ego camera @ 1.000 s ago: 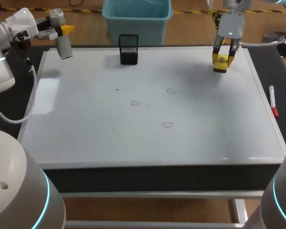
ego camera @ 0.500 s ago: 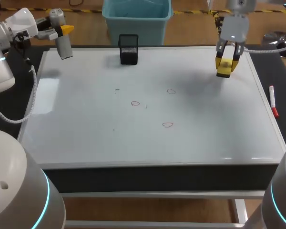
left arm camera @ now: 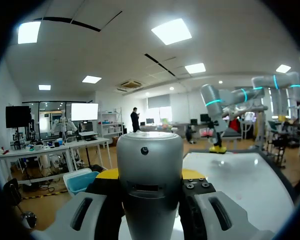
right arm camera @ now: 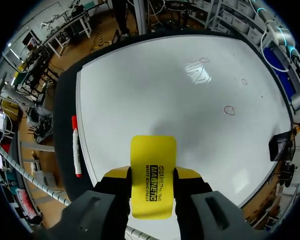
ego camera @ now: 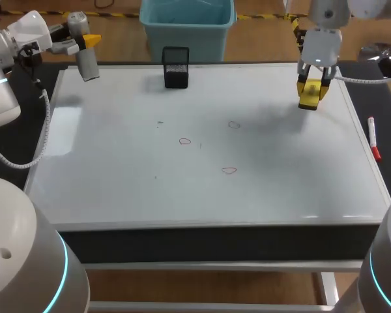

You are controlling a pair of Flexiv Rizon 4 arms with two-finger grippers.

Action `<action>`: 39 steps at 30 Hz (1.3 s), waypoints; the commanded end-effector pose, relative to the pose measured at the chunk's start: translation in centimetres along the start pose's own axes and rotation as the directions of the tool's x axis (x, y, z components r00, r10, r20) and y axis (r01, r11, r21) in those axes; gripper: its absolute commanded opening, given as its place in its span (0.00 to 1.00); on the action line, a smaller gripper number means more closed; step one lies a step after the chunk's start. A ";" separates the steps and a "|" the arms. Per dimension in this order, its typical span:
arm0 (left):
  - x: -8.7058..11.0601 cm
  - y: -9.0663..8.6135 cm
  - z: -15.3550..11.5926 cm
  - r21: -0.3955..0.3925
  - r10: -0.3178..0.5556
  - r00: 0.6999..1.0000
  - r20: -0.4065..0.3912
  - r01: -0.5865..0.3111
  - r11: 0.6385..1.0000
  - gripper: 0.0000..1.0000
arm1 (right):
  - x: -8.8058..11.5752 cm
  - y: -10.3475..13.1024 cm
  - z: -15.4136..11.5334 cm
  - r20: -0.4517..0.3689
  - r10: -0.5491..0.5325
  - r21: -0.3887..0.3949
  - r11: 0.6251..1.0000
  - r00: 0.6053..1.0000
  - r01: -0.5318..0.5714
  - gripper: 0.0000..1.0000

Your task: Pick up the inspection probe, press it on each red-marked spot on the whiteboard one by one, put down the probe, pick up the eraser, and wipe off all the red marks.

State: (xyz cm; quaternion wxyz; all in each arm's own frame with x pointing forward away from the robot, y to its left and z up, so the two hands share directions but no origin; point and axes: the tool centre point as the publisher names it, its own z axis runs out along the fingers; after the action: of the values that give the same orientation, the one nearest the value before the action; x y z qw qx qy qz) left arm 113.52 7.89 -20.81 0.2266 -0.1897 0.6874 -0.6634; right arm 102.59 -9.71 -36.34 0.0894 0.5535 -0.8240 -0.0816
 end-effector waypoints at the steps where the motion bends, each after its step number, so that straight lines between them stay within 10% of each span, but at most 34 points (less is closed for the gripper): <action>1: 0.0 -0.1 0.0 0.001 0.001 1.000 0.001 -0.001 1.000 0.00 | 0.6 0.3 0.1 0.020 0.002 0.436 0.900 1.000 -0.010 0.00; 39: 0.0 -0.1 0.0 0.001 0.001 1.000 0.001 -0.001 1.000 0.00 | 1.2 -1.2 -0.9 0.077 -0.005 0.342 0.939 0.997 -0.022 0.00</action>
State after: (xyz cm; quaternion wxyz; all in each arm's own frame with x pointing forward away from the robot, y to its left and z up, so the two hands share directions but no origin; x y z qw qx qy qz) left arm 113.52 7.89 -20.81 0.2266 -0.1897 0.6874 -0.6634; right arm 103.47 -11.18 -35.85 -0.0407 0.5528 -0.8313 0.0409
